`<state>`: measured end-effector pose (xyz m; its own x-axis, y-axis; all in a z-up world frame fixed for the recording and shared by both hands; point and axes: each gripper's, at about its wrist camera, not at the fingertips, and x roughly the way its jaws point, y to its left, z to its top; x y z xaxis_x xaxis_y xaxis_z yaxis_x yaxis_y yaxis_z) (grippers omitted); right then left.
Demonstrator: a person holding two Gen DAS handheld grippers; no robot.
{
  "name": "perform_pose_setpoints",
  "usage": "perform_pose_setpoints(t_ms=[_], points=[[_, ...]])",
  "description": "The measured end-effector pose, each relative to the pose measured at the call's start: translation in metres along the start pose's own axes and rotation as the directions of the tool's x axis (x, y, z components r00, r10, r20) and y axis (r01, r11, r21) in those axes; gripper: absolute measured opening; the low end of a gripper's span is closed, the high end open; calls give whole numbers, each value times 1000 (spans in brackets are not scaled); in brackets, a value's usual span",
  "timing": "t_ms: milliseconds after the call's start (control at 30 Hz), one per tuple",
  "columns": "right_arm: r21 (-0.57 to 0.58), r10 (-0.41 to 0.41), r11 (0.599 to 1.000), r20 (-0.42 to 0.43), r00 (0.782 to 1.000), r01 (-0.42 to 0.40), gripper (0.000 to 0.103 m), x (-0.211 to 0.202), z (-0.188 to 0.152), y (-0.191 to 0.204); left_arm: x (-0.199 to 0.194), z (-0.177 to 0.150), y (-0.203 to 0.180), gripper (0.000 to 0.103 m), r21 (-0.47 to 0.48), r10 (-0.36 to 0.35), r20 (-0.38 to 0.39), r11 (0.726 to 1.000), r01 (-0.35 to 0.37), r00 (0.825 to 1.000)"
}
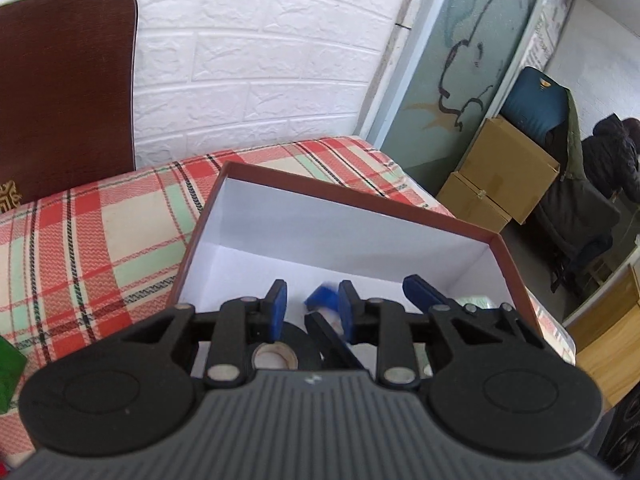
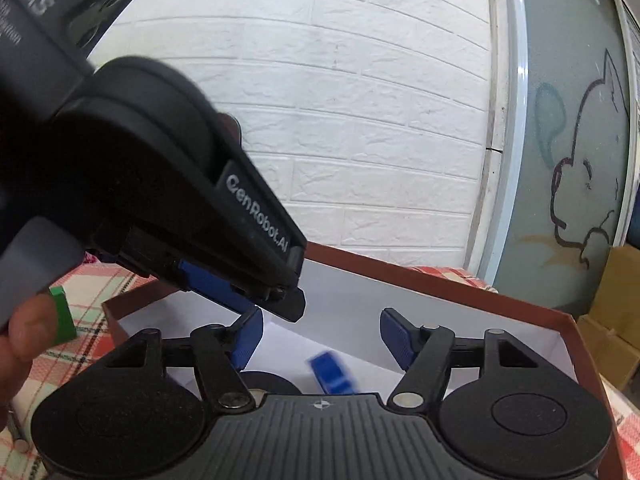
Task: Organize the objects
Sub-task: 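Place the blue tape roll into the brown box and release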
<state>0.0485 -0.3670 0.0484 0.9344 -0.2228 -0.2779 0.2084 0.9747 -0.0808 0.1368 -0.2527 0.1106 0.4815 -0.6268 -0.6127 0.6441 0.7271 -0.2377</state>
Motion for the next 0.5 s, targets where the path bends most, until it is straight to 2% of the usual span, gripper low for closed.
perform_pose_setpoints(t_ms=[133, 233, 367, 500], points=[[-13, 10, 1000, 84, 996, -9, 64, -28, -8, 12, -31, -14, 10, 30, -2, -12, 53, 1000, 13, 999], [-18, 62, 998, 118, 991, -60, 64, -40, -11, 26, -59, -33, 27, 33, -35, -5, 88, 999, 8, 996], [-44, 178, 984, 94, 980, -174, 66, -52, -21, 53, -93, -62, 69, 33, -143, 54, 94, 989, -41, 994], [-86, 286, 955, 16, 958, -284, 65, -56, -30, 92, -118, -95, 121, 33, -280, 156, 47, 950, -137, 987]])
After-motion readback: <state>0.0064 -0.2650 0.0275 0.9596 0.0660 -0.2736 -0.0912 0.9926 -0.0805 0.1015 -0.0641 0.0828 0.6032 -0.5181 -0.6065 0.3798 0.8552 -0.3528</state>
